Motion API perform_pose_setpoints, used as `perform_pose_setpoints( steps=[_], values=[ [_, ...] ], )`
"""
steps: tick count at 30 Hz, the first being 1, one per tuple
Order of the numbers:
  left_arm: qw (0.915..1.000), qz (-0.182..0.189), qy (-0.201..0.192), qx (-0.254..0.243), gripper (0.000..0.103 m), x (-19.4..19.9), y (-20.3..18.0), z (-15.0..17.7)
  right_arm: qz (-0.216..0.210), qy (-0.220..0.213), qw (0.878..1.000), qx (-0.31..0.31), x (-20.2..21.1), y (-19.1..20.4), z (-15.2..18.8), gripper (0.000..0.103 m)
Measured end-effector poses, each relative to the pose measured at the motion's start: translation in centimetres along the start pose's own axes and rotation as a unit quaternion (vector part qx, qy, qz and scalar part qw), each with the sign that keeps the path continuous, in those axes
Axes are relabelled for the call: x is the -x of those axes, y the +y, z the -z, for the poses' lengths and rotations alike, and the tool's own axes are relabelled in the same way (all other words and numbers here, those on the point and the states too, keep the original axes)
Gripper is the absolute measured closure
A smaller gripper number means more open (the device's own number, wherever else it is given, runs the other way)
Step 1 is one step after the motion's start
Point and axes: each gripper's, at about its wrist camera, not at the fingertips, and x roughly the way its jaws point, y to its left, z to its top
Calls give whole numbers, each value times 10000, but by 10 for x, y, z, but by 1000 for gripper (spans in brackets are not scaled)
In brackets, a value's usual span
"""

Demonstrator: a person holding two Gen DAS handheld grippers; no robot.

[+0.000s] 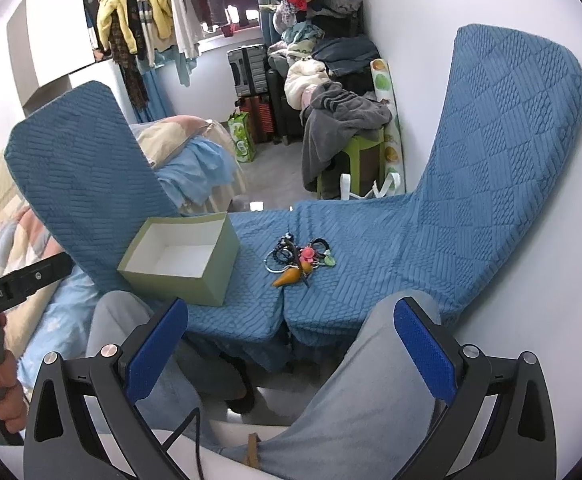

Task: Organize jewelry

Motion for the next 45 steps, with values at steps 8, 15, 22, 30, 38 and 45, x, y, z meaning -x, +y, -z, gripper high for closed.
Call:
perform_pose_setpoints(
  steps=[8, 15, 22, 30, 38, 45],
  values=[
    [10000, -40, 69, -40, 0, -2, -1, 5, 241, -118, 9995, 146, 4, -2, 8, 0],
    [10000, 14, 65, -35, 0, -3, 3, 4, 254, -86, 9996, 86, 0, -2, 6, 0],
    [9998, 171, 92, -51, 1, -10, -1, 5, 142, -271, 9990, 325, -2, -3, 4, 0],
    [9995, 269, 170, -84, 1, -32, -4, 7, 192, -134, 9997, 52, -17, -23, 0, 3],
    [9954, 924, 260, -57, 5, -75, -13, 4, -106, -226, 9997, 57, -58, -37, 7, 40],
    [9892, 1303, 646, -207, 21, -132, -30, 3, -416, -132, 9990, -82, -113, -50, 15, 63]
  ],
)
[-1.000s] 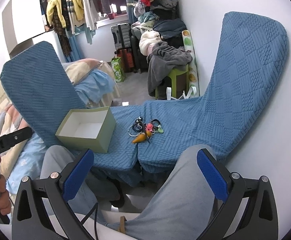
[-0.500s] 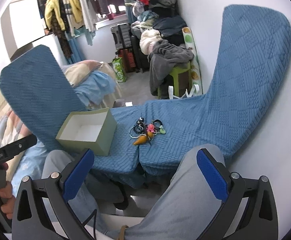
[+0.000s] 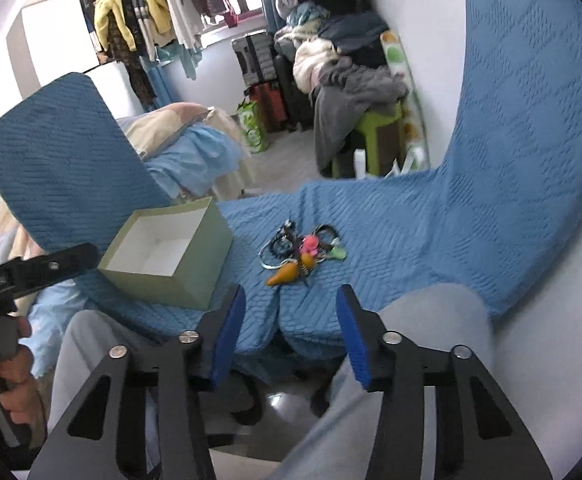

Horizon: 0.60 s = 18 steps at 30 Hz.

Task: Organize jewelry
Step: 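Grasp the orange gourd pendant with the left tool while the right tool grasps the black cord clip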

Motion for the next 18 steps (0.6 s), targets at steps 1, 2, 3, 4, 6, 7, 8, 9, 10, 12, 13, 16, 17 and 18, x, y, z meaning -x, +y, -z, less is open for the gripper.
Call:
perform_pose_setpoints(
  steps=[1, 2, 3, 4, 6, 7, 8, 9, 10, 12, 13, 16, 17, 18],
  values=[
    [10000, 66, 30, -11, 25, -7, -1, 0, 11, 17, 10000, -28, -8, -3, 1, 63],
    [9998, 167, 99, -19, 29, -18, 0, 0, -46, 9, 10000, -44, -16, -6, 0, 64],
    [9997, 203, 143, -14, 30, -23, 2, 0, -73, 32, 10000, -48, -26, -9, 0, 64],
    [9994, 261, 203, -19, 32, -33, 2, -1, -88, 38, 9999, -52, -33, -11, -1, 64],
    [9991, 329, 247, -29, 33, -49, 4, -3, -202, 74, 9998, -28, -50, -16, -4, 64],
    [9990, 360, 263, -31, 33, -54, 5, -4, -261, 82, 9996, -11, -57, -18, -6, 64],
    [9987, 424, 274, -21, 34, -63, 7, -6, -357, 76, 9993, -23, -64, -21, -9, 64],
    [9986, 442, 278, -10, 35, -68, 8, -6, -363, 92, 9993, -23, -72, -23, -11, 64],
    [9983, 499, 285, 2, 37, -74, 9, -8, -337, 174, 9993, -67, -84, -26, -14, 64],
    [9978, 587, 317, -28, 38, -87, 12, -12, -377, 336, 9986, -152, -99, -27, -19, 64],
    [9976, 592, 369, -41, 38, -95, 14, -13, -441, 355, 9983, -166, -106, -27, -22, 64],
    [9976, 544, 417, -91, 46, -111, 18, -18, -486, 281, 9984, -24, -122, -22, -31, 67],
    [9977, 531, 401, -158, 46, -116, 18, -20, -525, 268, 9983, 38, -127, -19, -35, 69],
    [9976, 516, 395, -218, 46, -120, 18, -21, -520, 256, 9983, 112, -133, -17, -39, 72]
  ],
)
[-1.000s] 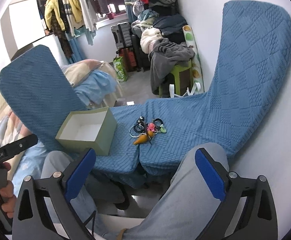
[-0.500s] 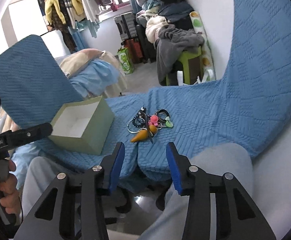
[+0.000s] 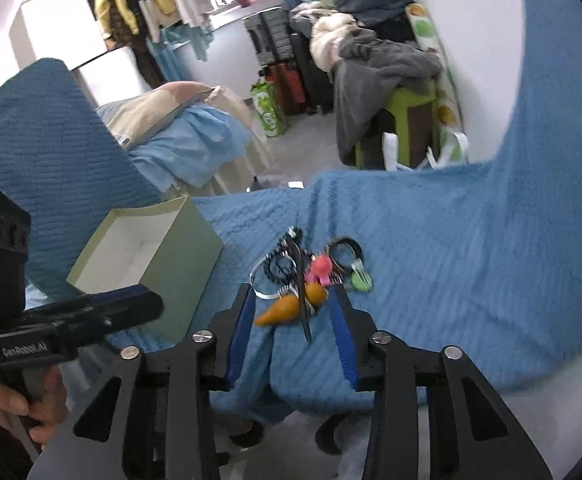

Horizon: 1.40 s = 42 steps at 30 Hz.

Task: Organize jewelry
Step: 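Grasp the orange gourd pendant with the left tool while the right tool grasps the black cord clip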

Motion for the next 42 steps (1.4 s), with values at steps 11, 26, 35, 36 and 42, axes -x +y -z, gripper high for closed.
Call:
perform_pose_setpoints(
  steps=[11, 26, 35, 36, 42],
  values=[
    [9980, -150, 444, -418, 56, -65, 18, 3, -326, 519, 9981, 30, -79, -18, -12, 90],
    [9926, -168, 800, -892, 57, -116, 19, 11, -660, 1281, 9880, 548, -160, -21, -20, 90],
    [9840, -96, 937, -1512, 59, -131, 9, 14, -667, 1686, 9810, 690, -186, -20, -13, 90],
    [9835, -108, 957, -1534, 60, -134, 9, 15, -643, 1711, 9805, 723, -188, -18, -13, 90],
    [9852, -51, 883, -1469, 72, -139, 9, 14, -596, 1749, 9804, 679, -190, -19, -12, 96]
  ],
)
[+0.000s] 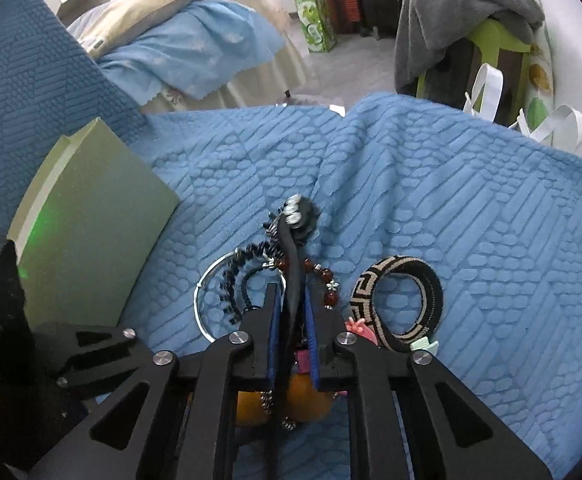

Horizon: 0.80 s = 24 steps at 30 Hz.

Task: Organize jewelry
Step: 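Grasp the orange gourd pendant with the left tool while the right tool grasps the black cord clip, then carry the gourd pendant in the left tool while the right tool carries the cord clip to the box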

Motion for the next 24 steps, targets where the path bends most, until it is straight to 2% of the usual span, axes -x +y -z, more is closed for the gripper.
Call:
perform_pose_setpoints(
  steps=[8, 12, 24],
  values=[
    [9993, 132, -265, 226, 72, 11, -4, -3, 97, -326, 9991, -240, 25, -6, 1, 96],
    [9983, 235, -432, 315, 72, 22, -8, -6, 59, -671, 9965, -499, 45, -9, 1, 96],
    [9953, 232, -796, 508, 72, 65, -19, -12, 408, -1451, 9779, -1446, 111, -19, 18, 96]
  ],
)
